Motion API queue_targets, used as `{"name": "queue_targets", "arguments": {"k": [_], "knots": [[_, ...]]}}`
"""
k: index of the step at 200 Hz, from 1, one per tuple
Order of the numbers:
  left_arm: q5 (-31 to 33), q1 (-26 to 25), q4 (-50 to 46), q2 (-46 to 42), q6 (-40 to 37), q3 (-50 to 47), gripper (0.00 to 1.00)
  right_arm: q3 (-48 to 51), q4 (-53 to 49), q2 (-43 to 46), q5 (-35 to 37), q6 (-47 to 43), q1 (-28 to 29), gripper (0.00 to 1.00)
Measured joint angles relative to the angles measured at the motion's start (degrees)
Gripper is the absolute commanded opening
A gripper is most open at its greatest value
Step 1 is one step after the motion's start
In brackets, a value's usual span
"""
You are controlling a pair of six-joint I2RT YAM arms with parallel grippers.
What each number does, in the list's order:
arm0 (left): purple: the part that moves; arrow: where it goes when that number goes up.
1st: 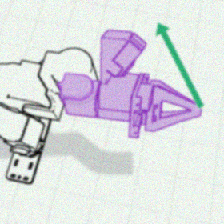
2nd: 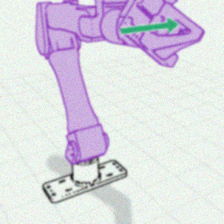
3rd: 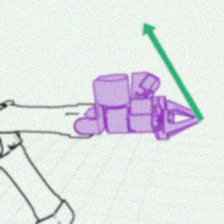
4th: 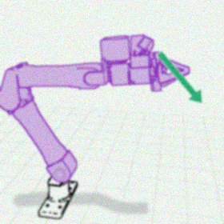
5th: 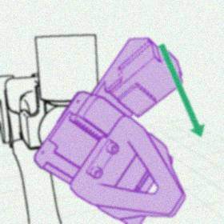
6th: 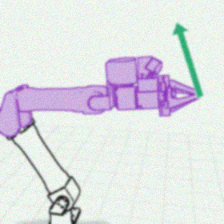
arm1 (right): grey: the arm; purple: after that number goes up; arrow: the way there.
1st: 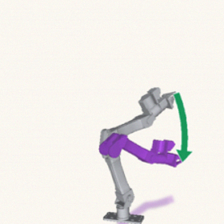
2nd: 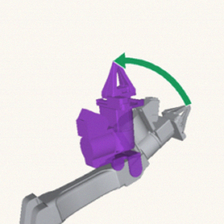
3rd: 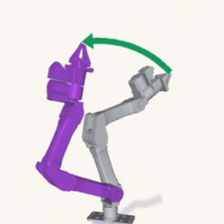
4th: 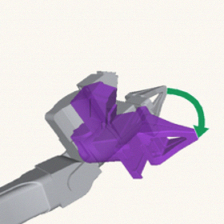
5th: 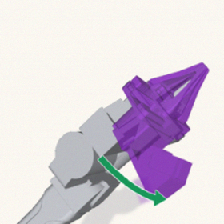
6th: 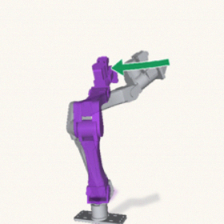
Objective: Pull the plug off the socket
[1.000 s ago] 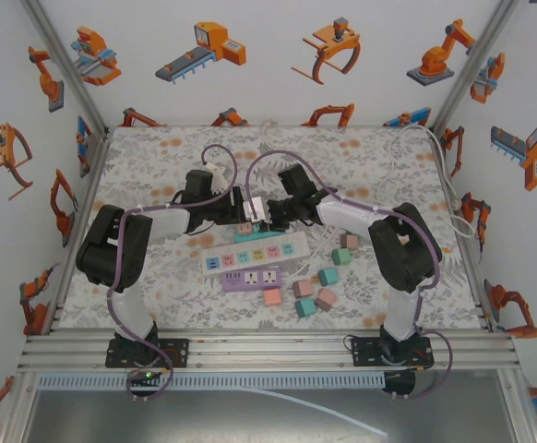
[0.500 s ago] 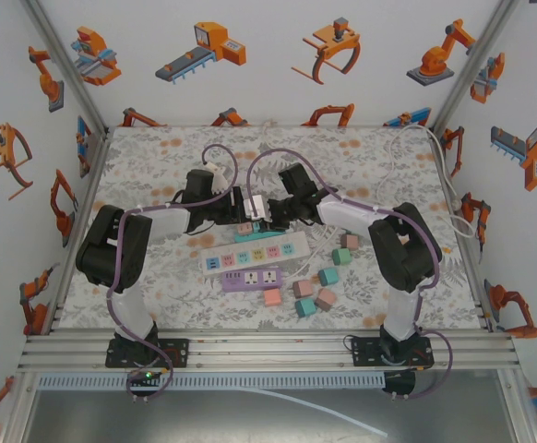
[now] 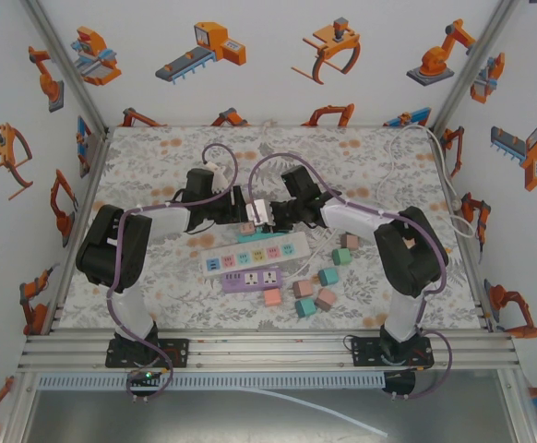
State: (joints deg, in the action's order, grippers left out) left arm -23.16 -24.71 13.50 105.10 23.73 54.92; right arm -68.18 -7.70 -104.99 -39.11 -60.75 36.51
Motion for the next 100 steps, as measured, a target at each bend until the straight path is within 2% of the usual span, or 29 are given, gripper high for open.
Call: {"name": "queue_targets", "arguments": {"k": [31,48,74,100], "knots": [[-0.66,0.04,-0.96,0.52,-0.33,0.87,0.58,0.37,0.17,0.13,-0.11,0.0,-0.07,0.16],[-3.32,0.13,-1.01,1.68,-1.73,1.73,0.62,0.37,0.2,0.13,-1.4,1.03,-0.57,0.16],[-8.11,0.22,0.24,3.98,-2.34,2.86,0.62,0.37,0.31,0.13,-2.91,2.27,-0.98,0.15],[-10.56,0.15,0.42,5.86,-2.38,4.59,0.56,0.35,0.46,0.13,-3.78,2.69,-0.98,0.15]]}}
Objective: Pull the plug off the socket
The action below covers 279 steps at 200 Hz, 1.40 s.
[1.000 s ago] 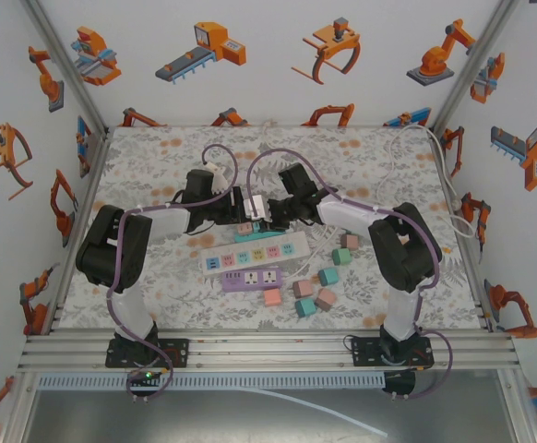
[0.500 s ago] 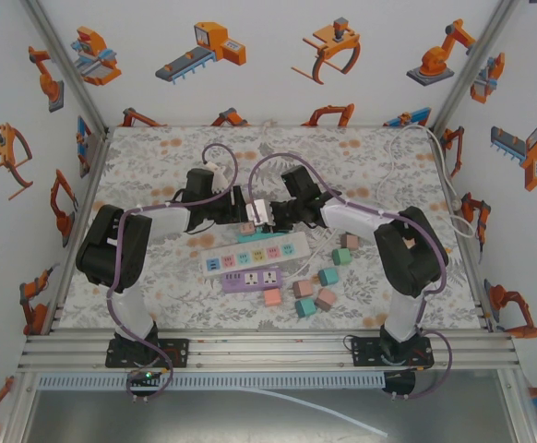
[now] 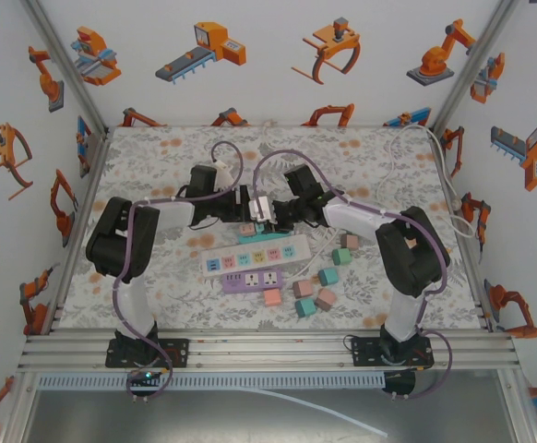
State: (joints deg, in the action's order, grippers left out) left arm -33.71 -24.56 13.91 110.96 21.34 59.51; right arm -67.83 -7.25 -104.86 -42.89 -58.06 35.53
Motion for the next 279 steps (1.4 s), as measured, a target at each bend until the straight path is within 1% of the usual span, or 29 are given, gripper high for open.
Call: {"name": "queue_targets", "arguments": {"k": [5,16,48,68,97,145,172,185,199,211,227,240,254,279], "knots": [[-0.5,-0.02,-0.13,0.31,0.02,0.28,0.52,0.0,-0.02,-0.02,0.04,0.04,0.0,0.15],[-1.6,-0.15,-0.46,0.85,0.42,0.74,0.48,0.0,-0.37,-0.09,0.15,0.22,-0.02,0.15],[-1.25,-0.39,-2.78,1.03,0.42,1.68,0.48,-0.04,-0.72,-0.11,0.0,1.6,-0.26,0.14],[-0.52,-0.55,-4.28,0.94,0.2,2.32,0.48,-0.5,-0.52,-0.04,-1.84,3.78,-0.87,0.11],[1.29,-1.03,-7.17,0.55,-0.79,3.52,0.48,-0.5,1.42,0.04,-3.85,7.13,-1.57,0.1],[3.32,-1.4,-8.83,-0.33,-1.49,3.87,0.48,1.05,4.44,2.99,-4.31,7.54,-1.68,0.09],[4.15,-1.4,-9.97,-0.94,-1.55,4.15,0.49,4.48,8.59,6.84,-4.72,11.34,-1.44,0.02],[4.92,-1.4,-11.65,-1.25,-1.92,4.76,0.5,7.34,12.79,9.49,-3.98,17.22,-1.14,0.03],[5.88,-1.4,-13.6,-1.6,-2.32,5.53,0.5,11.78,20.31,13.03,-1.27,27.69,-0.74,0.03],[7.32,-1.36,-15.43,-2.03,-2.86,6.27,0.52,16.22,27.67,16.33,3.43,39.5,-0.48,0.05],[9.44,-1.16,-17.79,-2.64,-3.54,7.34,0.53,20.59,32.92,20.24,11.19,54.1,-0.39,0.05],[11.17,-0.9,-20.02,-3.43,-4.04,8.33,0.53,22.45,32.98,23.41,17.42,64.19,-0.33,0.06],[12.5,-0.76,-21.79,-5.57,-4.26,8.68,0.53,23.26,29.94,27.87,25.24,73.48,0.57,0.05],[13.73,-0.52,-24.46,-13.84,-5.03,8.66,0.53,25.44,24.76,38.32,38.91,86.88,6.23,0.05]]}}
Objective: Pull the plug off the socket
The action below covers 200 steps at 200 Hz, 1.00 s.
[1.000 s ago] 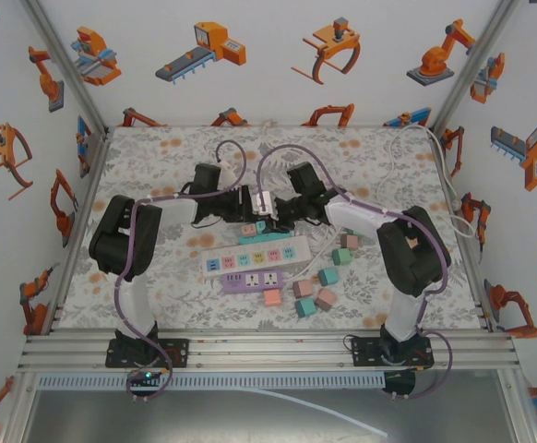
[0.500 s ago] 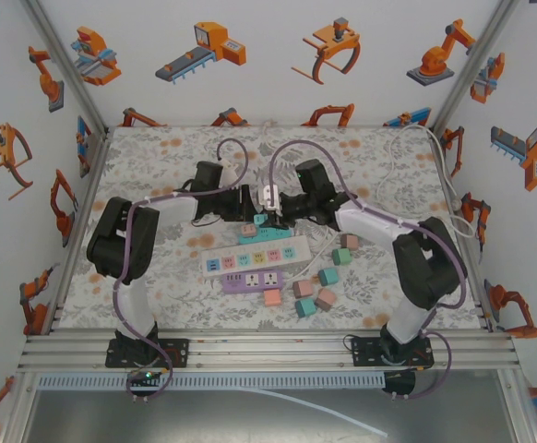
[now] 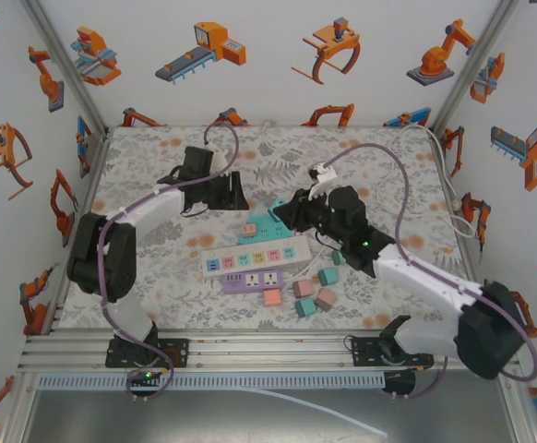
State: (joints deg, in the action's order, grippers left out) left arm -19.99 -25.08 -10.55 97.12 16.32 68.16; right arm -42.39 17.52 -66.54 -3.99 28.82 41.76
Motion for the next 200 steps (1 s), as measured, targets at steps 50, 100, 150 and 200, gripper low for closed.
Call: {"name": "queue_targets", "arguments": {"k": [50,100,150,200], "knots": [[-1.33,-1.95,-1.97,-27.98,-12.26,-4.5,0.59,7.08,-14.67,16.7,21.31,27.5,15.04,0.05],[-13.18,-6.99,-11.5,-54.53,-33.77,-18.58,0.74,15.06,-22.49,13.62,35.95,57.05,38.97,0.08],[-19.17,-10.05,-18.34,-67.12,-39.12,-28.26,0.92,11.74,-30.16,-1.97,48.68,81.29,54.05,0.1],[-22.1,-10.21,-17.0,-70.95,-39.45,-30.42,0.97,8.81,-35.65,-13.51,56.89,88.48,58.1,0.16]]}}
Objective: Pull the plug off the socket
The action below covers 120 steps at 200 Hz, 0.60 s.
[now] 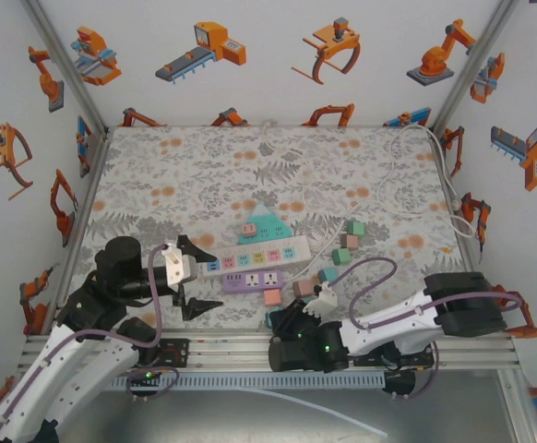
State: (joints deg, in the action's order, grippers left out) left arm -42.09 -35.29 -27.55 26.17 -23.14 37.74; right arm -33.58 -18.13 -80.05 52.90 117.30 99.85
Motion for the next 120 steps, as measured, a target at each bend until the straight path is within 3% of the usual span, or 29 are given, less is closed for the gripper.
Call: {"name": "queue_targets", "arguments": {"k": [79,120], "knots": [[0.48,0.0,1.42,3.15,0.46,-0.04,0.97,-0.02,1.75,-5.77,3.61,2.01,0.04,0.56],[0.79,0.0,1.42,3.5,0.68,-0.04,0.97,-0.04,1.68,-6.67,3.76,2.14,0.04,0.6]]}}
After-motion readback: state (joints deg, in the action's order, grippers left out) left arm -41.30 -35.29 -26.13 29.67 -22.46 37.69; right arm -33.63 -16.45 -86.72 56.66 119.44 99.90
